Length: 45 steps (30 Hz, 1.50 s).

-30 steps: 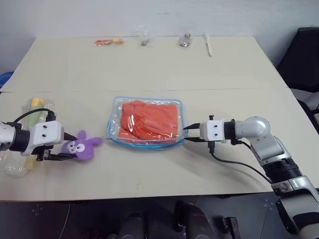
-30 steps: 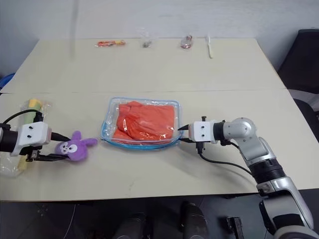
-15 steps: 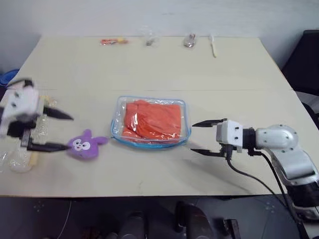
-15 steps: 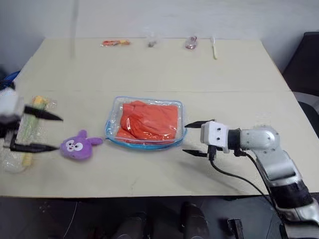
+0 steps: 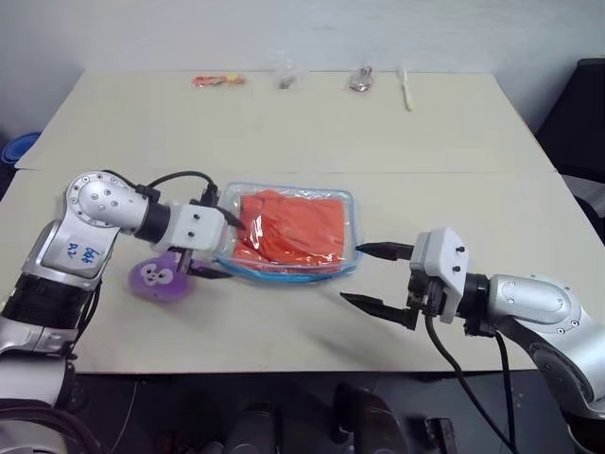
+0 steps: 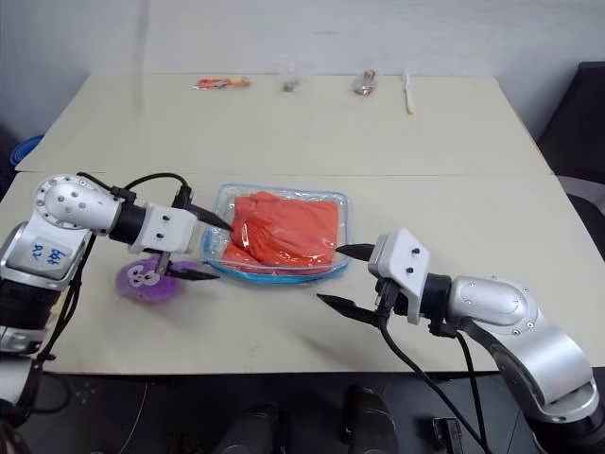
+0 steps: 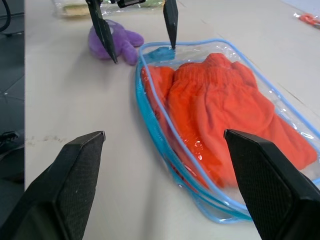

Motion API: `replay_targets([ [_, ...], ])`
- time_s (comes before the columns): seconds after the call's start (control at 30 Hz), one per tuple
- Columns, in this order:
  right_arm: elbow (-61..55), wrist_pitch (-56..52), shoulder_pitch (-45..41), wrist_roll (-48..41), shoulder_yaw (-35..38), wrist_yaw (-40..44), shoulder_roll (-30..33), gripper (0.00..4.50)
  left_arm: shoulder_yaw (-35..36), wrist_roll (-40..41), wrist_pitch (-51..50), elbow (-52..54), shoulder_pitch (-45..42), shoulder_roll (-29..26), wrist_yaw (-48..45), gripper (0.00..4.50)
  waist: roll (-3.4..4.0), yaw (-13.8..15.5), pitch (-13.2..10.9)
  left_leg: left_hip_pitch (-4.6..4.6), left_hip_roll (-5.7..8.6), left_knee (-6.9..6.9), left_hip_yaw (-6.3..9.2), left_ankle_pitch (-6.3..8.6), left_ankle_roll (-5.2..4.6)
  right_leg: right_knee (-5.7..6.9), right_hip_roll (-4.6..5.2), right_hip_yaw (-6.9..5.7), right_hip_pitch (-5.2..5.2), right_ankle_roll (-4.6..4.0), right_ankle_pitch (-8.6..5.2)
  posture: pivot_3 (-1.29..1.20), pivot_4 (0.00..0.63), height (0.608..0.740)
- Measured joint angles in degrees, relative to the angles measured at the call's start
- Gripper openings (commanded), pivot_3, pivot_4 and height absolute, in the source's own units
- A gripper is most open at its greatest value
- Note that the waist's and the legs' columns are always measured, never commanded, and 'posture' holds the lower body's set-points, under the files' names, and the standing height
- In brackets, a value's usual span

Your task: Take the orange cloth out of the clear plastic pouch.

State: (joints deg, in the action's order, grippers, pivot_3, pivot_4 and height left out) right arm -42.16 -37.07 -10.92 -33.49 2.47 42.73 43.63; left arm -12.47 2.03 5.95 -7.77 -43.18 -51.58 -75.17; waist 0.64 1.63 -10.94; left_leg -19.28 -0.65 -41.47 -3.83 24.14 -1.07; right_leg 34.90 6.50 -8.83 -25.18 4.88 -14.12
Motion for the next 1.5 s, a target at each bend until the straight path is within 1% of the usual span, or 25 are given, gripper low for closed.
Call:
replay_targets([
  [0.13,-0.6,0.21,3.25,0.41,0.11,-1.21,-0.28,3.96,-0.08,-2.82,3.82,-3.95,-1.03,3.15,3.51,4.5,-0.03,-0.07,0.0,-0.03,0.01,-0.01,0.01,0.02,-0.03,-0.04,0.01,-0.03,0.01,0.03,0.02,0.0,0.15,0.74],
  [0.23,-0.63,0.83,4.38,0.87,0.11,-2.0,-0.43,3.96,-0.01,-3.27,4.61,-4.27,-0.71,3.3,3.82,4.5,-0.03,-0.23,0.0,-0.01,-0.02,0.0,0.01,0.02,-0.03,-0.02,-0.01,-0.04,0.0,0.03,0.02,0.0,0.15,0.74],
  [0.33,-0.67,1.02,5.16,0.91,0.12,-2.55,-0.73,3.96,0.5,-1.61,3.54,-2.91,1.33,2.95,2.24,4.5,-0.03,-0.38,0.0,0.01,-0.05,0.01,-0.01,0.01,-0.03,-0.03,-0.02,-0.03,0.0,0.03,0.01,0.0,0.15,0.74],
  [0.43,-0.73,1.31,5.63,1.28,0.11,-2.67,-0.76,3.96,1.14,2.23,-1.11,0.69,3.44,2.63,-0.16,4.5,-0.03,-0.34,0.0,-0.01,-0.05,-0.01,0.01,0.01,-0.03,-0.04,-0.01,-0.03,0.0,0.03,0.02,0.0,0.15,0.74],
  [0.53,-0.74,2.16,5.66,1.62,0.11,-2.6,-0.76,3.96,2.1,3.92,-3.42,3.32,3.83,0.96,-1.67,4.5,-0.03,-0.13,0.0,0.0,-0.02,-0.04,0.07,0.02,-0.03,-0.03,0.02,-0.03,0.05,0.03,0.02,0.0,0.15,0.74],
  [0.63,-0.74,2.42,5.62,2.02,0.11,-2.33,-0.73,3.96,2.44,1.86,-0.49,2.57,3.83,0.51,-0.55,4.5,-0.03,-0.12,0.0,0.01,-0.02,-0.04,0.08,0.02,-0.03,-0.04,0.02,-0.04,0.07,0.03,0.02,0.0,0.15,0.74],
  [0.73,-0.74,3.14,5.56,2.11,0.02,-1.8,-0.6,3.96,2.26,-0.74,2.01,0.64,3.82,1.18,1.75,4.5,-0.03,-0.16,0.0,0.01,-0.02,-0.04,0.07,0.02,-0.03,-0.04,0.0,-0.04,0.07,0.03,0.02,0.0,0.15,0.74],
  [0.93,-1.08,3.2,5.29,1.69,0.03,-1.0,0.08,3.96,1.9,-2.72,3.76,-0.02,3.82,2.72,4.07,4.5,-0.03,-0.15,0.01,0.01,-0.03,-0.04,0.07,0.02,-0.03,-0.03,0.01,-0.05,0.07,0.03,0.02,0.0,0.15,0.74],
  [1.03,-1.23,3.2,4.9,1.54,0.03,-1.0,0.08,4.0,1.29,-3.65,4.18,-0.21,3.82,3.63,5.04,3.87,-0.04,-0.17,0.01,0.01,-0.03,-0.04,0.07,0.02,-0.03,-0.04,0.01,-0.05,0.07,0.03,0.02,0.0,0.15,0.74],
  [1.27,-1.22,3.2,4.89,1.51,0.03,-1.09,0.08,4.0,0.82,-5.49,5.09,-1.83,3.83,4.18,6.89,1.62,-0.04,-0.14,0.01,0.01,-0.02,-0.04,0.07,0.02,-0.03,-0.03,0.01,-0.05,0.07,0.03,0.02,0.0,0.15,0.74],
  [1.3,-1.22,3.2,4.89,1.51,0.03,-1.09,0.08,4.0,0.82,-5.54,5.11,-1.83,3.83,4.18,6.96,1.22,-0.04,-0.14,0.01,0.01,-0.02,-0.05,0.07,0.02,-0.03,-0.03,0.02,-0.05,0.07,0.03,0.02,0.0,0.15,0.74],
  [1.37,-1.22,3.2,4.9,1.52,0.03,-1.1,0.08,4.0,0.83,-5.56,5.06,-1.81,3.83,4.18,6.97,0.69,-0.04,-0.14,0.01,0.01,-0.02,-0.05,0.07,0.02,-0.03,-0.03,0.02,-0.05,0.07,0.03,0.02,0.0,0.15,0.74],
  [1.5,-1.22,3.22,5.03,1.55,0.03,-1.09,0.08,4.0,1.08,-4.17,2.05,0.06,4.5,4.29,6.74,0.69,-0.04,-0.18,0.01,0.01,-0.03,-0.05,0.08,0.02,-0.03,-0.03,0.01,-0.05,0.07,0.03,0.02,0.0,0.15,0.74],
])
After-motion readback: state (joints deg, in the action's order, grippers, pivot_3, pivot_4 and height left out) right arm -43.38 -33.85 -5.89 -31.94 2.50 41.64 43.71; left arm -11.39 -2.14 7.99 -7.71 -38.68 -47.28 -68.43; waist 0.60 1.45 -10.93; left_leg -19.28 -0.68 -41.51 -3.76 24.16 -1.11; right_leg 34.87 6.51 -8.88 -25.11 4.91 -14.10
